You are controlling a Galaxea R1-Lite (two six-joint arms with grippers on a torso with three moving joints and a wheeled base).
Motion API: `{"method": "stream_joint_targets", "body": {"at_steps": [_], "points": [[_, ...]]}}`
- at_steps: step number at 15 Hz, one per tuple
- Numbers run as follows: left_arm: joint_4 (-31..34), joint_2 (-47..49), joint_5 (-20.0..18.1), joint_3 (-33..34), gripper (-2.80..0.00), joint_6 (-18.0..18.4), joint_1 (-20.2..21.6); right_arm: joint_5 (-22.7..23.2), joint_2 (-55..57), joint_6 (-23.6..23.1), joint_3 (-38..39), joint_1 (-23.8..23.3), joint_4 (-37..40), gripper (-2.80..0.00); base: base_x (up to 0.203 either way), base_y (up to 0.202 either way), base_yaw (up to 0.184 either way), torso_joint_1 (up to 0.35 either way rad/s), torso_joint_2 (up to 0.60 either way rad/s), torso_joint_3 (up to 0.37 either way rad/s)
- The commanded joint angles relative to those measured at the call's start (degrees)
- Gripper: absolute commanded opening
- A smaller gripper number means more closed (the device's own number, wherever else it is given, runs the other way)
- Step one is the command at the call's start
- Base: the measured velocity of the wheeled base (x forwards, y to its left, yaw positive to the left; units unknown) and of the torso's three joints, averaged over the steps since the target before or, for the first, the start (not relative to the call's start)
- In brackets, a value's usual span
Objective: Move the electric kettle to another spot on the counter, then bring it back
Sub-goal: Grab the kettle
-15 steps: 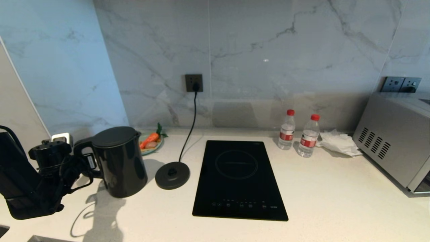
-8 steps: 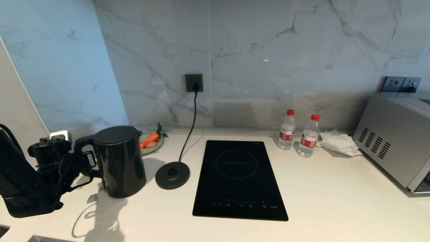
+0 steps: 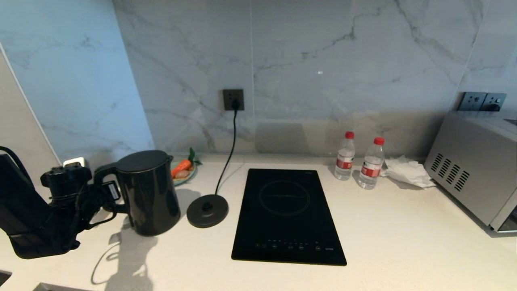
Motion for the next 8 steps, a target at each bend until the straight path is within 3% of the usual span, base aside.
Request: {"method": "stream_joint_targets", "body": {"at_steps": [1,8], "points": [[0.51,-0.59,0.05,-0.19,-2.80,-0.78,-0.48,0.00,0.00,-0.02,-0.01,0.00,-0.02,-2.80,0.000,0.000,0.000,0.000,0.00,0.000],[0.77,-0.52,0.17,-1.07,-2.80,-2.73,-0.48,0.00,0.00,-0.02,-0.01,0.00,-0.02,-2.80,0.000,0.000,0.000,0.000,0.00,0.000]]}}
